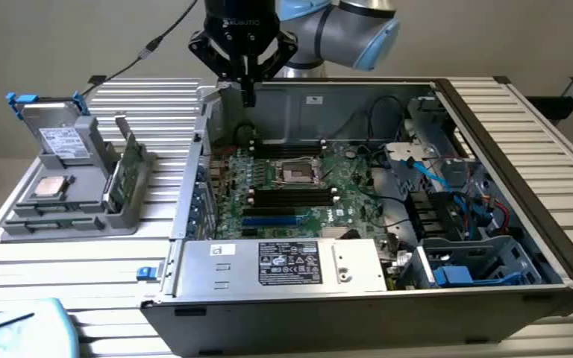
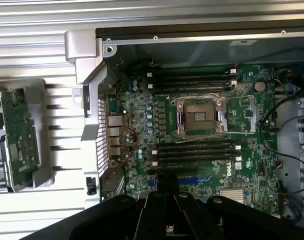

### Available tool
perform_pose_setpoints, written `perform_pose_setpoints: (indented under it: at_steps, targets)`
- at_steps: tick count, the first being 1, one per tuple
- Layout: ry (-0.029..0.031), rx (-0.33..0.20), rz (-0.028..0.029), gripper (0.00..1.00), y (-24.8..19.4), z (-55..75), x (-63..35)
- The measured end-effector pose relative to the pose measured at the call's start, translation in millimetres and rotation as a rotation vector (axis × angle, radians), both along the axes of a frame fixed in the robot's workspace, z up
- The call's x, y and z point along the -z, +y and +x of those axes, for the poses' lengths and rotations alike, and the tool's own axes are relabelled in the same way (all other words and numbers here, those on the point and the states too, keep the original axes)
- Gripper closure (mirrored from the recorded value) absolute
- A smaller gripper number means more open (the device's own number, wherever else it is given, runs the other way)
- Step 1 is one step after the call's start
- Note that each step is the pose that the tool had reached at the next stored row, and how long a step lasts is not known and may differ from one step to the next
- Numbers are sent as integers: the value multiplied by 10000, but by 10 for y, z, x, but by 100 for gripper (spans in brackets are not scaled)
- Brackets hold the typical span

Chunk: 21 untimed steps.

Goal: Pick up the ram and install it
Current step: 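Reach for the ram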

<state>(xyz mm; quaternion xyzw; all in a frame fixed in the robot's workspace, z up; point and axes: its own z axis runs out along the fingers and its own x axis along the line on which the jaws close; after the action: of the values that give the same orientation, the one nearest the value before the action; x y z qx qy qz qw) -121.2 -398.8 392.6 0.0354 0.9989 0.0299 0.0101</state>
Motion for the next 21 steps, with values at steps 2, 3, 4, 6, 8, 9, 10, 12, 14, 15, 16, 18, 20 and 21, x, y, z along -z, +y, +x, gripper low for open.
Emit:
perform_pose_setpoints:
  at_steps: [2,3,4,6,8,9,10,12,14,15,16,18,20,21]
  targets:
    - [0,0,9,89,0,0,0]
    - [0,0,15,89,0,0,0]
    - [0,0,19,89,0,0,0]
    - [0,0,25,89,0,0,0]
    - [0,0,31,89,0,0,0]
    - [0,0,34,89,0,0,0]
    - [0,1,36,89,0,0,0]
    - [0,0,43,89,0,0,0]
    - [0,0,48,89,0,-1,0]
    - [1,1,50,89,-1,-13,0]
    - [1,-1,51,89,2,-50,-1]
    - [-1,-1,52,89,15,-132,0]
    - [0,-11,50,89,36,-190,0]
    - [0,-20,51,89,46,-216,0]
